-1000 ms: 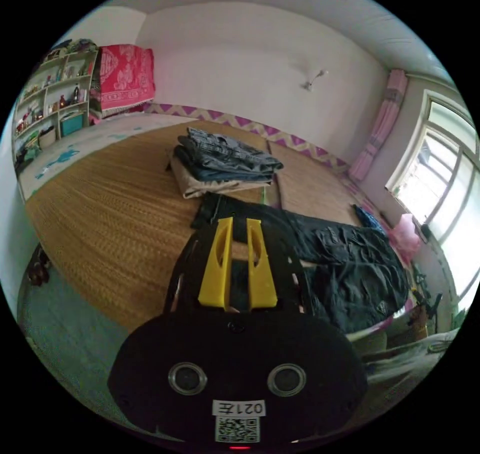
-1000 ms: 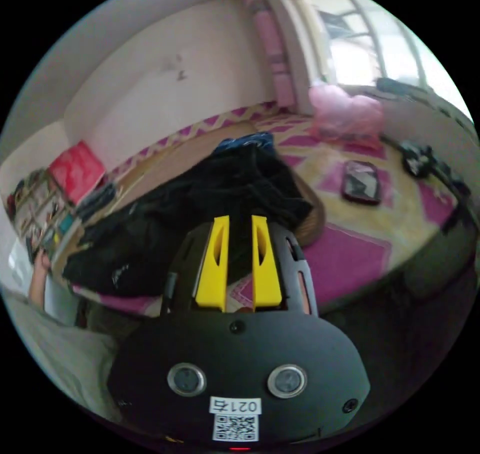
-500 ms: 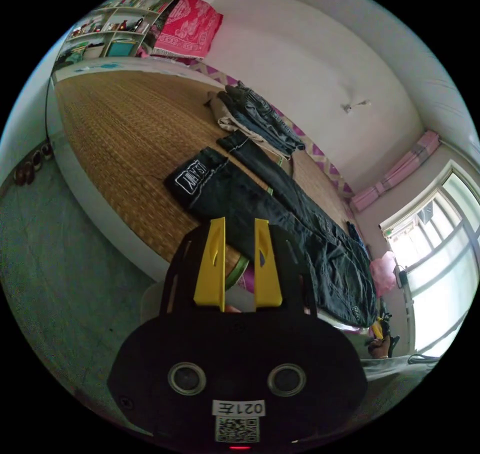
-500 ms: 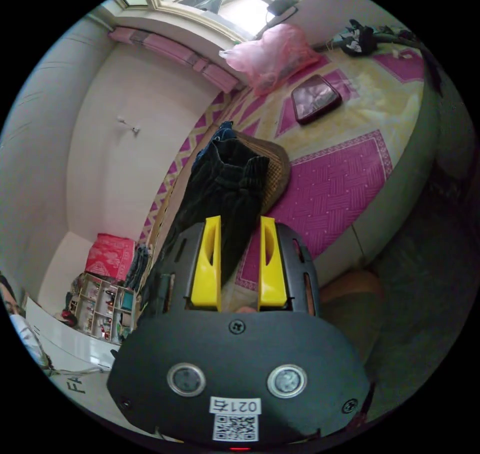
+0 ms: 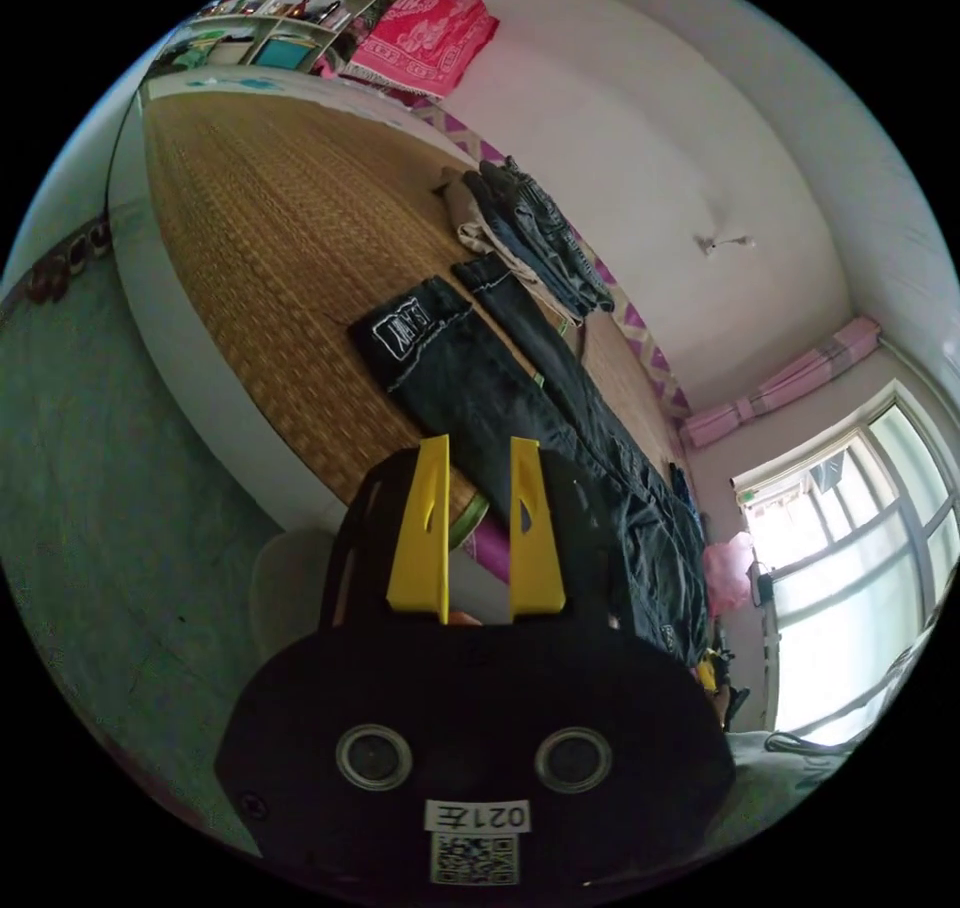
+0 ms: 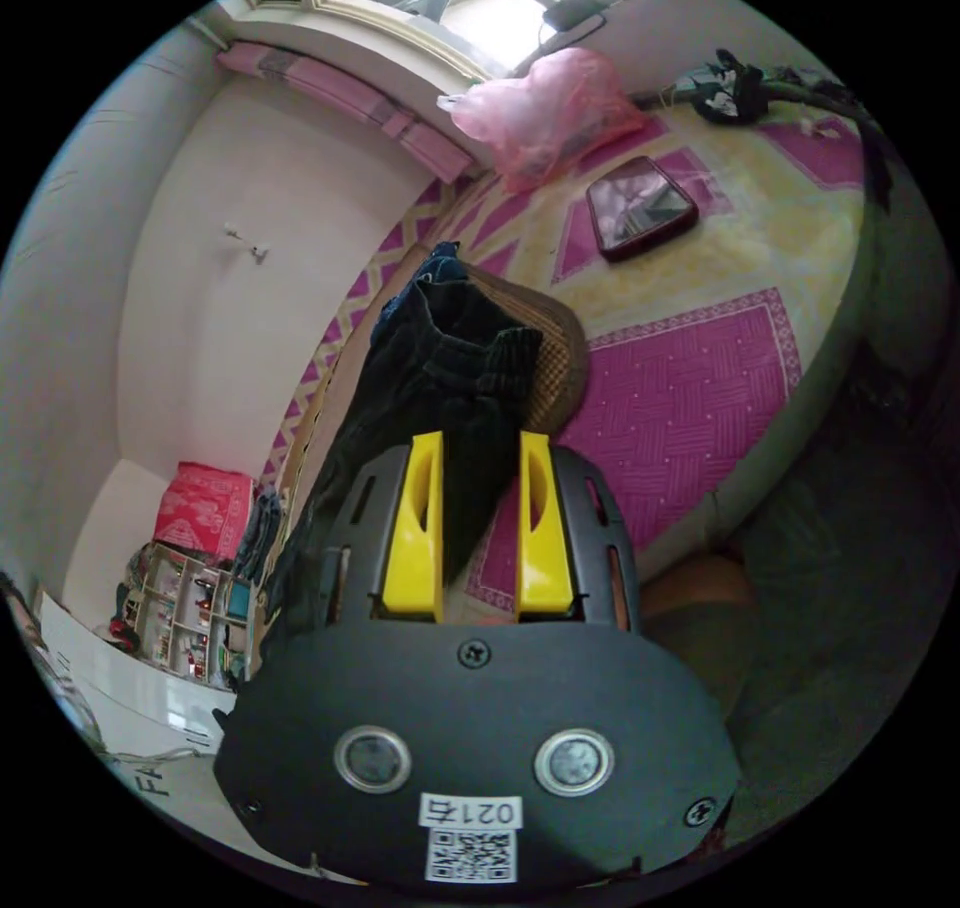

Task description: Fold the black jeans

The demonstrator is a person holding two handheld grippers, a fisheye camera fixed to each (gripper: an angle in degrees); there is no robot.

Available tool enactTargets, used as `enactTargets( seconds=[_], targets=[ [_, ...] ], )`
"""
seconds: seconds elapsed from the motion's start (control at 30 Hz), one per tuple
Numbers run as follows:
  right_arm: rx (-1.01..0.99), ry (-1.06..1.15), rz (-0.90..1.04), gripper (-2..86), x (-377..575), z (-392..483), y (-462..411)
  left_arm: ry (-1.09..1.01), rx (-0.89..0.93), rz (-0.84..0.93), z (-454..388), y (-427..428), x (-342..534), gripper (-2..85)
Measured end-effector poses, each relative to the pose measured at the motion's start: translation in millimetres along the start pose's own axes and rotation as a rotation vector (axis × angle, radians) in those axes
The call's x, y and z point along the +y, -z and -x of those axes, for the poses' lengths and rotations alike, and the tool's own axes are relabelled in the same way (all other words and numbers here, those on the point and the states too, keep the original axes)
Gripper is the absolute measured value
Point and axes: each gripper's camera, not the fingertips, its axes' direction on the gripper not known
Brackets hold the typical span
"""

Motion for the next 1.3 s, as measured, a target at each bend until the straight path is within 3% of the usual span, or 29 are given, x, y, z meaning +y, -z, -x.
enactTargets(
  seconds=[1.0, 1.3],
  targets=[
    [-0.156, -0.088, 0.05, 10.3, -43, 9, -42, 0.141, 0.168, 0.079, 31, -32, -46, 8.3],
    [-0.231, -0.142, 0.07, 1.8, -66, 12, -64, 0.106, 0.091, 0.079, 17, -59, -68, -0.2]
  ],
)
